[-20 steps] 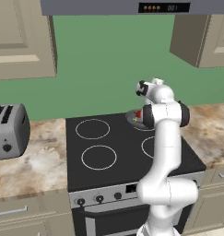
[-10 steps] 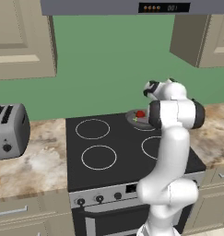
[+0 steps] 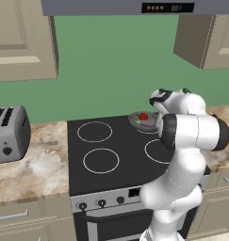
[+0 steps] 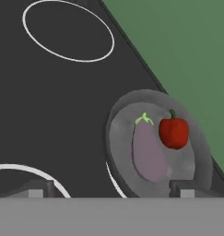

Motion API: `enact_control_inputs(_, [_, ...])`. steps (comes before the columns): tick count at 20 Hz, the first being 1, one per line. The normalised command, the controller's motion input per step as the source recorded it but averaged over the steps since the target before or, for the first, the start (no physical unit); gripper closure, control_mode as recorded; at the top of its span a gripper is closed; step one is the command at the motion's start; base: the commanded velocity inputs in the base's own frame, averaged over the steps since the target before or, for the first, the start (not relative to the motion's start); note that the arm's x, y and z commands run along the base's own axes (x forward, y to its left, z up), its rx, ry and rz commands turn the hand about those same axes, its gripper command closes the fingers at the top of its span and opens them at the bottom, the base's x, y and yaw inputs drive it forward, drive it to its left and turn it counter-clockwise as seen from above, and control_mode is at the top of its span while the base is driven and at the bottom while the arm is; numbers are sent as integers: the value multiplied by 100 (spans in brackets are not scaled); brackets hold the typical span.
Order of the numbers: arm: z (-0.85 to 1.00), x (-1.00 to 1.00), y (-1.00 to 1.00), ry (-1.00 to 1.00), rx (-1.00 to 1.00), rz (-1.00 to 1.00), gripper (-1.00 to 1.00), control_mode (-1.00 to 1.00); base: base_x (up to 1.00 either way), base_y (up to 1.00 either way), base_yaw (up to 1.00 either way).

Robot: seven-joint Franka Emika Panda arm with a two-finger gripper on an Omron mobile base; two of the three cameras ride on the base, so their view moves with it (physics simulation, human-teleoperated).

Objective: Put the eggplant and bell pepper in the pan. Then turn on the rear right burner and set the heat to medium.

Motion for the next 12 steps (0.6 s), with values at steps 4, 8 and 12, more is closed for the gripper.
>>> enact_control_inputs(4, [98,-16,0,8,0,0,-100,-100,0,0,0])
enact_control_inputs(8, [63,-41,-7,8,3,1,-100,-100,0,0,0])
enact_control_inputs(12, [5,-91,-49,4,17,0,-100,-100,0,0,0])
